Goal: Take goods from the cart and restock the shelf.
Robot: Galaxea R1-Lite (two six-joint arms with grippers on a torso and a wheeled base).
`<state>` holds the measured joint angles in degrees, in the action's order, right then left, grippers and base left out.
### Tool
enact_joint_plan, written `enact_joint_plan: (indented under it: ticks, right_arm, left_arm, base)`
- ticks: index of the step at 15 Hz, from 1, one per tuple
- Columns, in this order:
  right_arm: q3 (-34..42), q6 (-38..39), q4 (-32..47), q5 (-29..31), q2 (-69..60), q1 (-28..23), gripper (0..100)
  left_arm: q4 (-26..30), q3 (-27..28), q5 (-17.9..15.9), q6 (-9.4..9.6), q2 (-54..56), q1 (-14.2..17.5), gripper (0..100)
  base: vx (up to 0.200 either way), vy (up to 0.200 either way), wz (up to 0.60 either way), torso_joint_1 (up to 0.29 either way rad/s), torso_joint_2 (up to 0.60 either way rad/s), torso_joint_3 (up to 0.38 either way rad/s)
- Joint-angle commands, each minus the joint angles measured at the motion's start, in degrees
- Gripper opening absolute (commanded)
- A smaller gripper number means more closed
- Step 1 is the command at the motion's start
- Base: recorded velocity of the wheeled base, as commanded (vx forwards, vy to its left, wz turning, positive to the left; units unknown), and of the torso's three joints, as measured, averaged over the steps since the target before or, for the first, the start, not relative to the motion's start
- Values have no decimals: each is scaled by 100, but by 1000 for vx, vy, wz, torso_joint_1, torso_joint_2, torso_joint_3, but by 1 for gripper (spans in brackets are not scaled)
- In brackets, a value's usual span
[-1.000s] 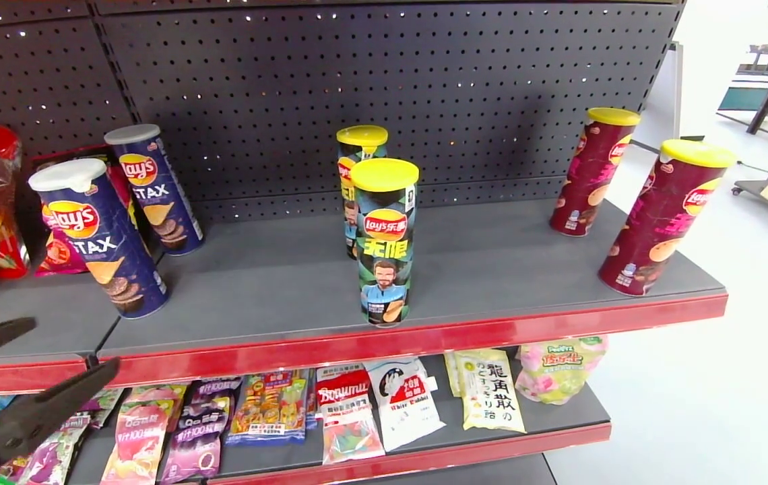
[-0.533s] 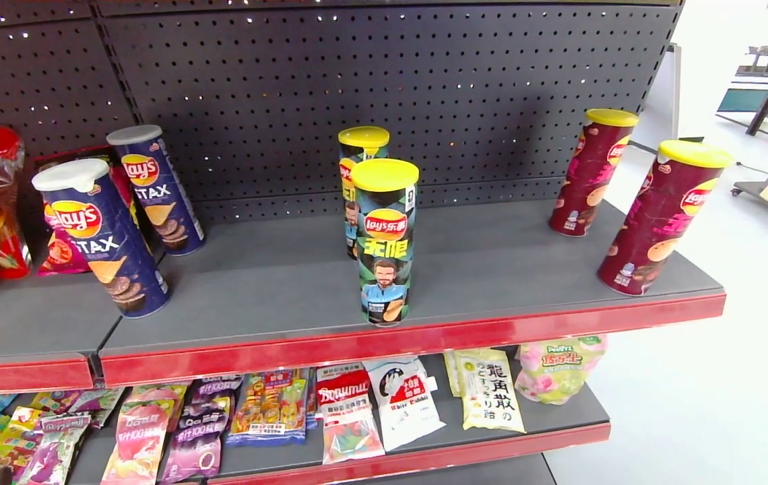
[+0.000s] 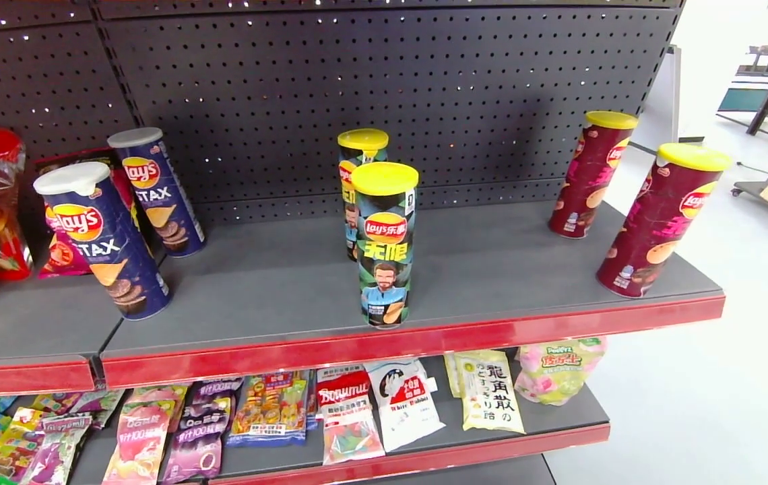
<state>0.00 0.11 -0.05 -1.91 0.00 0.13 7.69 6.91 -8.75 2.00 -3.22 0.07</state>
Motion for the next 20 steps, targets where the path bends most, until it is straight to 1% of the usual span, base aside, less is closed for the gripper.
enact_joint_plan:
  ticks: [1,6,8,12,14,16,17,20]
  right_arm:
    - [0,7,-4,-2,9,4,100]
    - [0,15,-4,-2,9,4,100]
    - [0,-2,-4,7,9,4,100]
    - [0,-2,-4,7,9,4,100]
    - [0,7,-4,7,9,4,100]
    - [0,7,-4,7,9,4,100]
    - [0,7,-4,-2,9,4,100]
    - [0,15,-4,7,9,4,100]
  left_arm:
    - [-5,-146,-12,2,172,1,100]
    - [-22,-199,-4,11,225,1,100]
    - [-13,-199,-4,11,234,1,100]
    - [-22,-199,-4,11,269,1,100]
    - [-22,-199,111,2,322,1,100]
    - [-22,-208,-4,-7,322,1,100]
    - [-22,-208,-118,-15,322,1,100]
    - [-22,-208,-135,-15,322,1,100]
  base:
    - [0,0,0,139,-334,-188]
    - [0,0,0,160,-371,-214]
    - [0,0,0,61,-139,-68]
    - [0,0,600,11,-14,-9]
    - [0,0,0,0,0,0]
    - [0,0,0,0,0,0]
    - [0,0,0,0,0,0]
    - [0,0,0,0,0,0]
